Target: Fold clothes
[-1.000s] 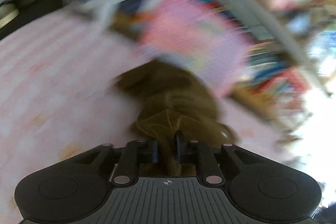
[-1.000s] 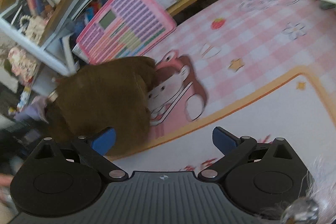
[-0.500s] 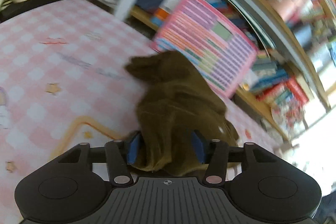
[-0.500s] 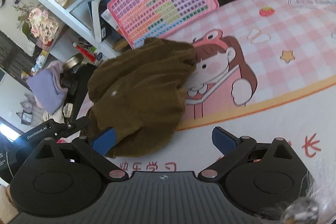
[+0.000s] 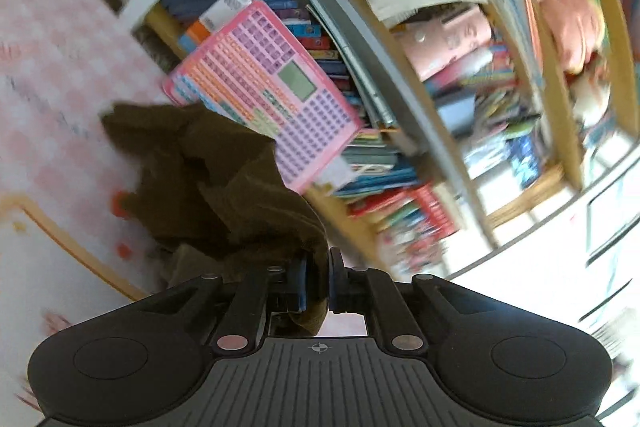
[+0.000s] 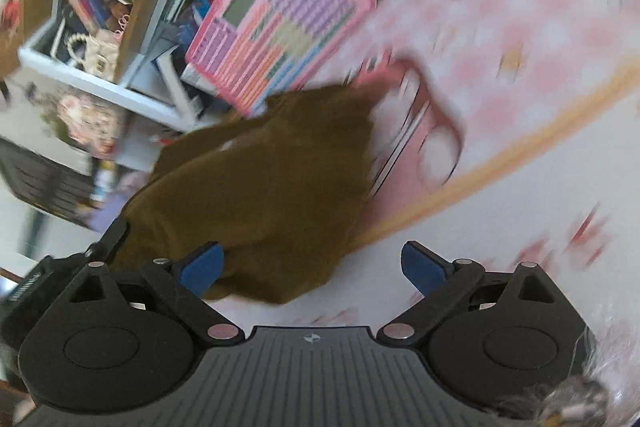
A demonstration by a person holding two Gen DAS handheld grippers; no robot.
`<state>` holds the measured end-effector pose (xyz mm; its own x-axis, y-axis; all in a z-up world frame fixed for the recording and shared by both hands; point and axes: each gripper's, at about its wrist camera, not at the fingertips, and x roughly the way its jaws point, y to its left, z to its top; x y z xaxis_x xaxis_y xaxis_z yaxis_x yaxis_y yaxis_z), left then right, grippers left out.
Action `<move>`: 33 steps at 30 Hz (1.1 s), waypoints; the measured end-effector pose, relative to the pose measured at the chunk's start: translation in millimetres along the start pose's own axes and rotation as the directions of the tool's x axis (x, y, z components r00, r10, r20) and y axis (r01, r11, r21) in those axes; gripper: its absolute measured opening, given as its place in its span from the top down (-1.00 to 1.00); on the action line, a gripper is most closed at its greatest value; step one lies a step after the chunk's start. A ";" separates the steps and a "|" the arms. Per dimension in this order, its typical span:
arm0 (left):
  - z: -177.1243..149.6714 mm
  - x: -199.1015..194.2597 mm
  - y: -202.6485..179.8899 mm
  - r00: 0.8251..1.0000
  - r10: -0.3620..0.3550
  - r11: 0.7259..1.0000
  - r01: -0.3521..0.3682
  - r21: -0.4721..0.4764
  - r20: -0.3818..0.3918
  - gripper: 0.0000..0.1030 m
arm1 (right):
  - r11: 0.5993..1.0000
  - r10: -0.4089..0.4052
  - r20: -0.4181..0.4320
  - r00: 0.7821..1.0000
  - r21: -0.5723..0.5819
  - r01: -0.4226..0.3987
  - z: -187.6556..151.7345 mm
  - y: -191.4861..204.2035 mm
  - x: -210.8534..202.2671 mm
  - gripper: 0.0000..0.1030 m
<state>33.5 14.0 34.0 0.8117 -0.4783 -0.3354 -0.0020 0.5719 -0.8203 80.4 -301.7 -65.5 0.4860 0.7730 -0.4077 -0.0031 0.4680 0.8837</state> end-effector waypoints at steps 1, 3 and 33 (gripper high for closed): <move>-1.6 3.1 -2.9 1.000 -0.024 0.999 0.024 -0.029 -0.005 0.85 | 0.996 0.054 -0.021 0.998 0.067 -0.053 -3.9 -4.6 4.6 -0.89; -5.8 7.5 -10.0 0.997 -0.076 0.995 0.075 -0.072 -0.014 0.85 | 0.963 0.167 -0.043 0.985 0.220 -0.153 -11.6 -15.0 13.7 -0.89; -3.0 26.6 -5.4 0.994 -0.093 0.928 0.065 -0.367 -0.058 0.85 | 0.599 0.363 0.117 0.925 0.731 -0.327 -47.6 -51.4 43.3 -0.83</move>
<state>53.4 -3.8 28.1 0.7729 -0.5674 -0.2841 -0.1632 0.2549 -0.9531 60.0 -271.9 -139.5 0.5503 0.8345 -0.0295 0.4780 -0.2859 0.8305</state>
